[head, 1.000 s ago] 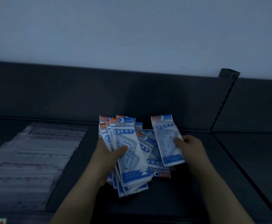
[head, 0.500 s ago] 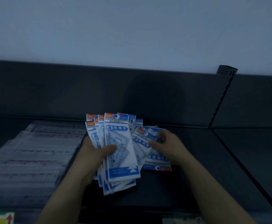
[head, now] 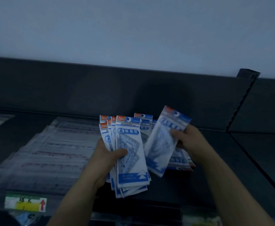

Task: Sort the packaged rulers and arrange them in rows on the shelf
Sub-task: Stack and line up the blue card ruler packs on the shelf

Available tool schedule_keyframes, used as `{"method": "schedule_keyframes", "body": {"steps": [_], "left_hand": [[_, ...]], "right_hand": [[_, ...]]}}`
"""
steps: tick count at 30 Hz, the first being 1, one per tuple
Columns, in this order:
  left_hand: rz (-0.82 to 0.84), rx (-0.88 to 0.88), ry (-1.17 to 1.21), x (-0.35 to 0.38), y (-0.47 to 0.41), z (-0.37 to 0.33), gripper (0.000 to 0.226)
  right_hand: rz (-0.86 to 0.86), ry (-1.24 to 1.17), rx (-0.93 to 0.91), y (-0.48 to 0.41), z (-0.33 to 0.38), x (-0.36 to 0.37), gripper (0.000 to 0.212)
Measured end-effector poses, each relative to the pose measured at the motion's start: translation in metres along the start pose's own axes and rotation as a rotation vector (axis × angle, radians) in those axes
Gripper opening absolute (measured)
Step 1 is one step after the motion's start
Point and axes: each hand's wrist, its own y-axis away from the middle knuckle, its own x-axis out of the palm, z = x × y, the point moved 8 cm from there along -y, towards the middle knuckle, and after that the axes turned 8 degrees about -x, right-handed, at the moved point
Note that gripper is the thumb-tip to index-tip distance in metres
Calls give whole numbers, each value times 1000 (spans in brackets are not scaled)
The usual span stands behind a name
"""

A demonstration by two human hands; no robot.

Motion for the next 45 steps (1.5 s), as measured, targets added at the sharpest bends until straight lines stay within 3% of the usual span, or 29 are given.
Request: {"method": "schedule_keyframes", "body": {"steps": [2, 6, 10, 14, 16, 19, 24, 25, 27, 29, 30, 33, 37, 45], "left_hand": [[-1, 8, 5, -1, 1, -4, 48], [101, 53, -17, 24, 8, -13, 41], [228, 55, 8, 54, 15, -15, 63], [297, 89, -35, 71, 17, -9, 63], [286, 98, -3, 73, 16, -5, 56], [299, 74, 1, 87, 22, -3, 48], [283, 65, -219, 100, 25, -17, 32], [252, 97, -268, 97, 22, -23, 35], [61, 149, -515, 82, 5, -34, 67], [-162, 110, -834, 66, -11, -35, 94], [-188, 61, -919, 64, -19, -31, 103], [-117, -50, -1057, 76, -37, -13, 122], [-108, -48, -1258, 104, -40, -8, 129], [0, 12, -1299, 199, -31, 13, 133]], "right_hand": [[-121, -28, -50, 2, 13, -21, 18], [-120, 155, -55, 13, 28, -10, 12], [-129, 230, -93, 21, 21, 26, 11], [-59, 76, -4, 34, 8, 34, 42], [-9, -2, 142, 46, -7, 33, 55], [154, -138, 293, 67, -22, 44, 42], [140, -239, 216, 68, -14, 24, 31], [110, -207, 207, 65, -13, 15, 31], [44, -158, 204, 61, -13, -4, 28], [-23, -137, 208, 56, -14, -25, 25], [-60, -131, 218, 54, -16, -37, 27], [-184, -145, 254, 50, -26, -77, 27], [-262, -142, 293, 47, -42, -119, 20], [-257, -159, 342, 48, -55, -184, 18]]}}
